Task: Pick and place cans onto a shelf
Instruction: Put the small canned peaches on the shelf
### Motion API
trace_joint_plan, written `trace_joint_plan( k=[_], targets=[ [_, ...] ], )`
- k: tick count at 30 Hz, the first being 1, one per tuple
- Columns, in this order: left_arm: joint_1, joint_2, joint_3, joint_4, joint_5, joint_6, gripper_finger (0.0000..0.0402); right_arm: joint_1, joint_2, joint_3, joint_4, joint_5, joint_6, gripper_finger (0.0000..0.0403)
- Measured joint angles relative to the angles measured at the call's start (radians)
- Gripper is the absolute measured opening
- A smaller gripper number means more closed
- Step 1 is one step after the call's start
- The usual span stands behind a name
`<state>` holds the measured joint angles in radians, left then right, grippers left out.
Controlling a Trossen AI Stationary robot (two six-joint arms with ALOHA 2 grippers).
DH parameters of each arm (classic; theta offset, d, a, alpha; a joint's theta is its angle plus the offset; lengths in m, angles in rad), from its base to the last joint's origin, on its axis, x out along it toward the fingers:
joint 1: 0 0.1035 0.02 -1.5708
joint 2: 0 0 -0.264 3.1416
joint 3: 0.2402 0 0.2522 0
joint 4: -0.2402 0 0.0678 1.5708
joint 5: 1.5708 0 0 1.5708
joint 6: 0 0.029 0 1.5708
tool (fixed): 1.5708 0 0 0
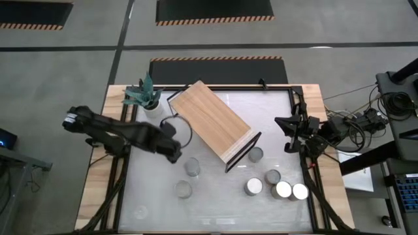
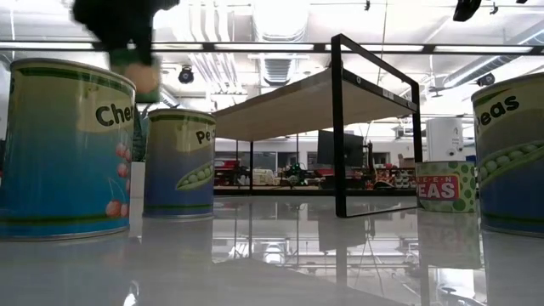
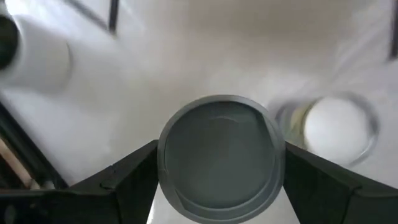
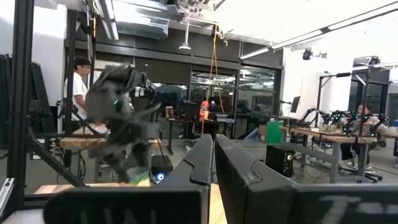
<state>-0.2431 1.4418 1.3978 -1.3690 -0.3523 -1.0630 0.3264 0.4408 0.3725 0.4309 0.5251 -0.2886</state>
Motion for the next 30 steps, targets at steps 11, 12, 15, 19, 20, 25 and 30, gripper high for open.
trace_joint_plan(
  k=[11,12,15,19,20,25,30],
  targets=[
    [0.194,0.0,0.117,0.047,-0.086,0.306,0.0279,0.0,0.0,0.0,-0.017,0.0,0.017,0.0009],
    [0.215,0.0,0.121,0.063,-0.085,0.336,0.0279,0.0,0.0,0.0,-0.018,0.0,0.017,0.0009],
    [0.284,0.0,0.128,0.121,-0.084,0.432,0.0279,0.0,0.0,0.0,-0.025,0.0,0.018,0.0009],
    [0.389,0.002,0.128,0.198,-0.051,0.545,0.0279,0.0,0.0,0.0,-0.027,0.0,0.017,0.0009],
    [0.412,0.005,0.128,0.22,-0.047,0.567,0.0279,0.0,0.0,0.0,-0.027,0.0,0.017,0.0009],
    [0.505,0.044,0.128,0.269,-0.023,0.657,0.0279,0.0,0.0,0.0,-0.026,0.0,0.011,0.0009],
    [0.546,0.086,0.127,0.267,0.021,0.711,0.0279,0.0,0.0,0.0,-0.029,0.0,0.007,0.0009]
  ],
)
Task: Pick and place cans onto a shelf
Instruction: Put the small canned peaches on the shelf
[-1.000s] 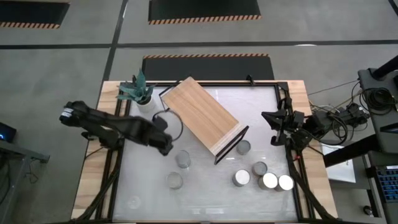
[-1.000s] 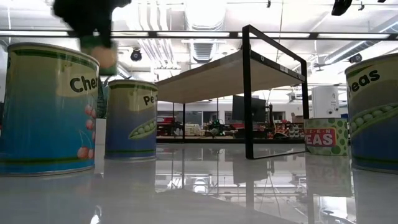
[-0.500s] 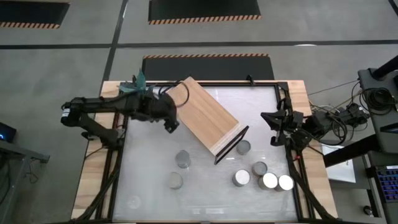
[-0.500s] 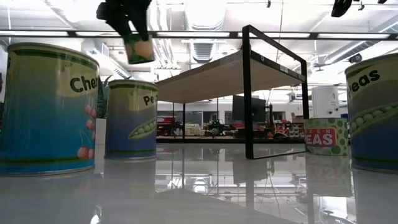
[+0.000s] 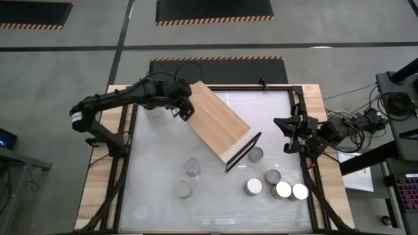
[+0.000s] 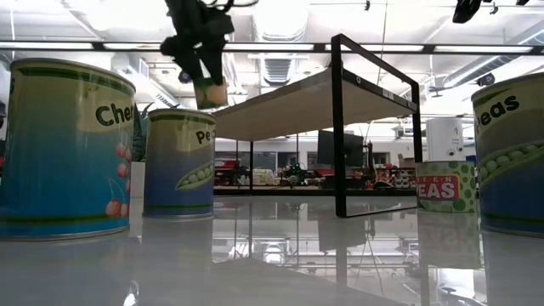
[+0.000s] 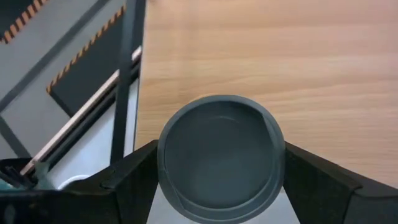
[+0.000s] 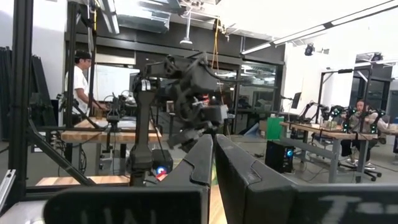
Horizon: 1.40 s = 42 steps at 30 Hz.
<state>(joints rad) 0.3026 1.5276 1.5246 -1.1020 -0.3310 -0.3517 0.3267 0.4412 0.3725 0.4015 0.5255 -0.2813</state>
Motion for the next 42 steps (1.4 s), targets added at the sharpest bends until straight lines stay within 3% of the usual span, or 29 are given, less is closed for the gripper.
trace_joint_plan(
  k=[15,27,42],
  targets=[
    [0.058,0.065,0.003,-0.021,0.028,0.037,0.028,0.0,0.0,0.0,-0.002,0.0,-0.007,0.0009],
    [0.06,0.07,-0.001,-0.032,0.038,0.029,0.0326,0.0,0.0,0.0,-0.002,0.0,-0.01,0.0009],
    [0.059,0.06,0.01,-0.017,0.027,0.09,0.0329,0.0,0.0,0.0,-0.001,0.0,-0.008,0.0009]
  ],
)
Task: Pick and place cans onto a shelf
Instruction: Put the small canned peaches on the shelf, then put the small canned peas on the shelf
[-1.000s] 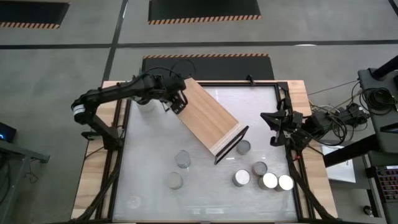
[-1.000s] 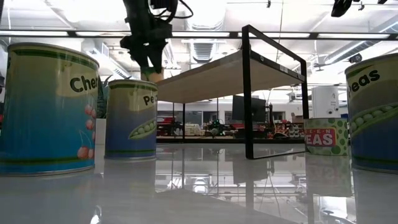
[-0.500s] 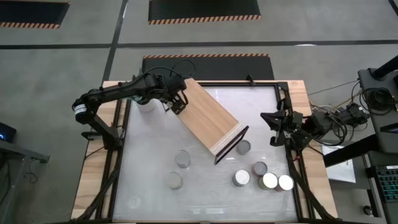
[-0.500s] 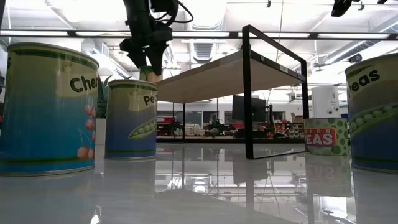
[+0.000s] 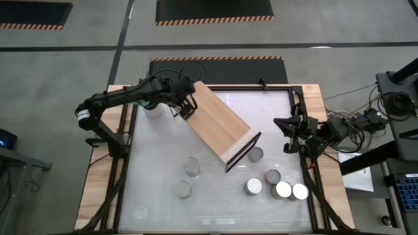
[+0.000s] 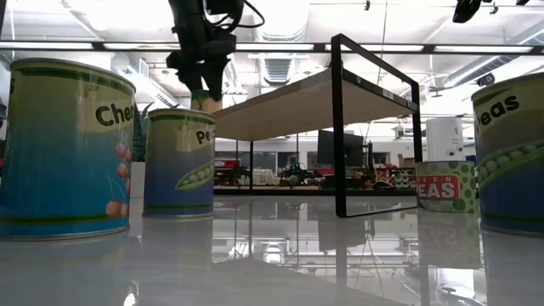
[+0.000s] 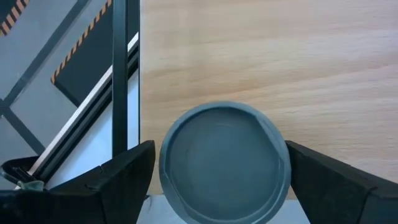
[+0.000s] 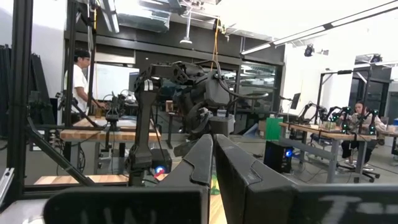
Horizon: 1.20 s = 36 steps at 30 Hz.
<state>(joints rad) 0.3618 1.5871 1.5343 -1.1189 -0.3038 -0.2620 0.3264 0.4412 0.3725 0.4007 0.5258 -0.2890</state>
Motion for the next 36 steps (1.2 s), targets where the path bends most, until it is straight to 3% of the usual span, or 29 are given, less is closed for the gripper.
trace_joint_plan(
  k=[9,16,18,23,27,31,36],
  targets=[
    [-0.066,-0.001,0.166,-0.019,-0.002,0.02,0.0329,0.0,0.0,0.0,0.0,0.0,0.001,0.0009],
    [-0.281,-0.015,0.196,0.08,-0.006,0.138,0.0328,0.0,0.0,0.0,-0.002,0.0,0.062,0.0009],
    [-0.361,-0.022,0.175,0.125,-0.057,0.168,0.0325,0.0,0.0,0.0,-0.008,-0.001,0.095,0.0009],
    [-0.536,-0.073,0.055,0.241,-0.197,0.209,0.0315,0.002,0.024,0.0,-0.032,-0.035,0.206,0.0009],
    [-0.633,-0.151,-0.087,0.388,-0.224,0.238,0.0308,0.019,0.069,0.0,-0.034,-0.04,0.316,0.0009],
    [-0.687,-0.25,-0.258,0.609,-0.248,0.319,0.0303,0.06,0.119,0.001,-0.038,-0.055,0.444,0.0009],
    [-0.698,-0.401,-0.47,0.854,-0.267,0.416,0.0297,0.14,0.188,0.071,-0.17,-0.054,0.652,0.0009]
  ],
)
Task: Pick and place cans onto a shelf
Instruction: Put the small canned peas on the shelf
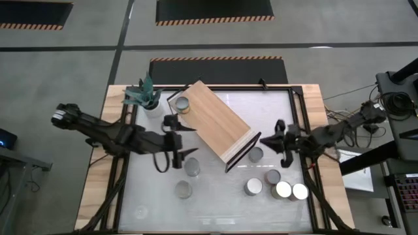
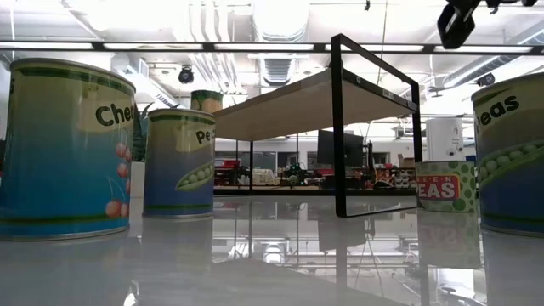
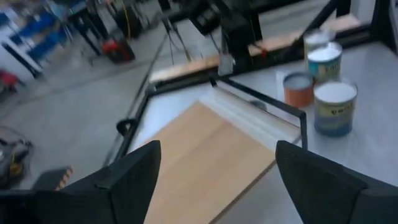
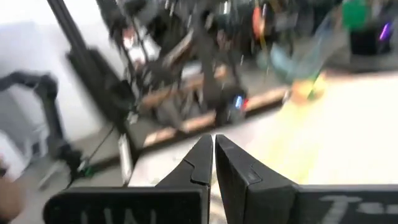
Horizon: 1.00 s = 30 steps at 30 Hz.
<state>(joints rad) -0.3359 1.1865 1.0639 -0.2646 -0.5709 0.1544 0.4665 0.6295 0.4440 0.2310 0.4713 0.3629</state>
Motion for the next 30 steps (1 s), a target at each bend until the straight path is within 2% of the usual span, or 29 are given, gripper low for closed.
trace_joint_plan(
  k=[3,7,14,17,19,25,30],
  targets=[
    [0.001,-0.092,-0.1,0.095,-0.001,0.029,0.0292,0.056,0.072,0.089,-0.149,-0.001,0.128,0.0009],
    [0.002,-0.205,-0.184,0.149,-0.021,0.028,0.0286,0.121,0.177,0.257,-0.476,0.0,0.36,0.0009],
    [0.002,-0.344,-0.243,0.152,-0.023,-0.038,0.0283,0.165,0.371,0.507,-1.17,-0.031,0.894,0.0009],
    [0.002,-0.379,-0.26,0.149,-0.023,-0.072,0.0283,0.164,0.442,0.556,-1.369,-0.085,1.05,0.0009],
    [0.002,-0.397,-0.279,0.148,-0.023,-0.087,0.0283,0.164,0.483,0.566,-1.434,-0.105,1.091,0.0009],
    [0.002,-0.422,-0.296,0.139,-0.022,-0.1,0.0283,0.145,0.533,0.568,-1.417,-0.106,1.107,0.0012],
    [0.002,-0.42,-0.293,0.135,-0.022,-0.104,0.0283,0.1,0.529,0.566,-1.36,-0.139,1.1,0.0061]
  ],
)
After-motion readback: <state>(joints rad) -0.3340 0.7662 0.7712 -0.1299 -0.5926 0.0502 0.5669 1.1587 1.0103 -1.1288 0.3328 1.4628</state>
